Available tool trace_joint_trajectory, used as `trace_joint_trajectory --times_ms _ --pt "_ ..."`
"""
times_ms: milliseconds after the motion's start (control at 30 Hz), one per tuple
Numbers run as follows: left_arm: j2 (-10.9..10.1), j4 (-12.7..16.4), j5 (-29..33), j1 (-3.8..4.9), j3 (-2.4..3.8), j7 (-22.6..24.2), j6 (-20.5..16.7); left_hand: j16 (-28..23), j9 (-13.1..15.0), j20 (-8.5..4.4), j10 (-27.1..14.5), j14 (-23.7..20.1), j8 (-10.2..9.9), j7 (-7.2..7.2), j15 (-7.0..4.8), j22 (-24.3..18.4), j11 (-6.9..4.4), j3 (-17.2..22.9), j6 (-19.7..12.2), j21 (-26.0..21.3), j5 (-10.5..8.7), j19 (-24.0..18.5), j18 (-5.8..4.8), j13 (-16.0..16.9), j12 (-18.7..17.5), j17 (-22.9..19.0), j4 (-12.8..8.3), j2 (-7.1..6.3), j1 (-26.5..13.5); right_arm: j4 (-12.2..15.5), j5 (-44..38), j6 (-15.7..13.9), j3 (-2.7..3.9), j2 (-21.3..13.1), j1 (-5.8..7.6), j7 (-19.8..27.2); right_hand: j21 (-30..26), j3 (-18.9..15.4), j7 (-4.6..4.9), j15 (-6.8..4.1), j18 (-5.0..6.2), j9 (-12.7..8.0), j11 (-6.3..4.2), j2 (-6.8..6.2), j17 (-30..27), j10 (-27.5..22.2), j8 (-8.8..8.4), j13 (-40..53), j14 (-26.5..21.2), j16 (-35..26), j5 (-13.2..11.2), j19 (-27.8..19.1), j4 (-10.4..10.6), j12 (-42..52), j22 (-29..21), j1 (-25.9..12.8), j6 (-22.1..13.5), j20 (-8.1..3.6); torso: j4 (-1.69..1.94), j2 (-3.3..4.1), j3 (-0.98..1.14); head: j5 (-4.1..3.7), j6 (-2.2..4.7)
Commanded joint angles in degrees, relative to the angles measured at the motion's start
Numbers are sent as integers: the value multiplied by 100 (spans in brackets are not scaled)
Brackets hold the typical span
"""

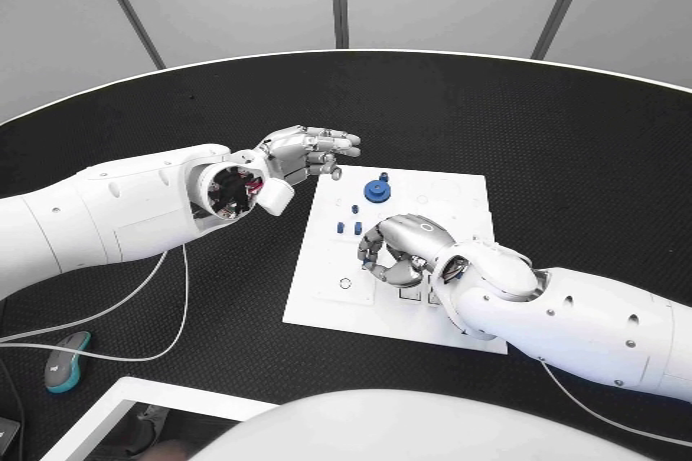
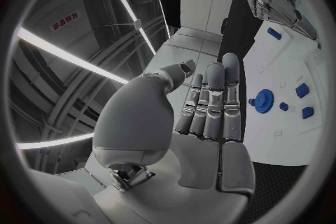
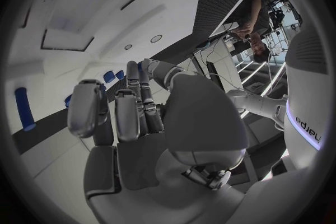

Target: Assemble the parts on the task board

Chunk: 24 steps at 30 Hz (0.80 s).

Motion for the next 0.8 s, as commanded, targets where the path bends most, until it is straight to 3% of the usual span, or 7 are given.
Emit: trace_joint_trajectory --times_ms 33,433,567,800 --pt "-3 -2 0 0 0 -3 3 36 -7 37 -32 -40 -27 2 17 -10 -13 -41 -48 -35 -7 -10 47 9 21 -9 7 19 49 14 816 100 24 -61 72 24 38 26 -14 -29 -86 11 -10 47 39 36 18 5 262 25 32 140 -4 14 733 -7 40 -13 -7 -4 -4 25 1" --pt "23 -37 0 0 0 -10 22 36 -7 37 -32 -40 -27 2 17 -10 -13 -41 -48 -35 -7 -10 47 9 21 -9 7 19 49 -243 3518 680 52 -121 447 -145 2 45 -11 -30 -79 17 -10 58 45 37 14 0 263 29 55 131 -10 7 719 -1 28 -16 -19 -26 -24 91 1" --pt "26 -41 0 0 0 -12 21 36 -7 37 -32 -40 -27 2 17 -10 -13 -41 -48 -35 -7 -10 47 9 21 -9 7 19 49 -363 4179 792 53 -88 503 -261 -1 45 -7 -29 -79 19 -8 56 31 35 12 -2 259 20 65 130 -9 3 719 -6 22 -17 -20 -27 -32 132 1" --pt "21 -40 0 0 -1 -13 15 36 -7 37 -32 -40 -27 2 17 -10 -13 -41 -48 -35 -7 -10 47 9 21 -9 7 19 49 -517 5218 886 53 -7 558 -423 1 39 -3 -26 -80 24 -3 53 23 36 12 -4 255 15 83 130 -4 0 721 -19 17 -16 -10 -17 -24 202 1"
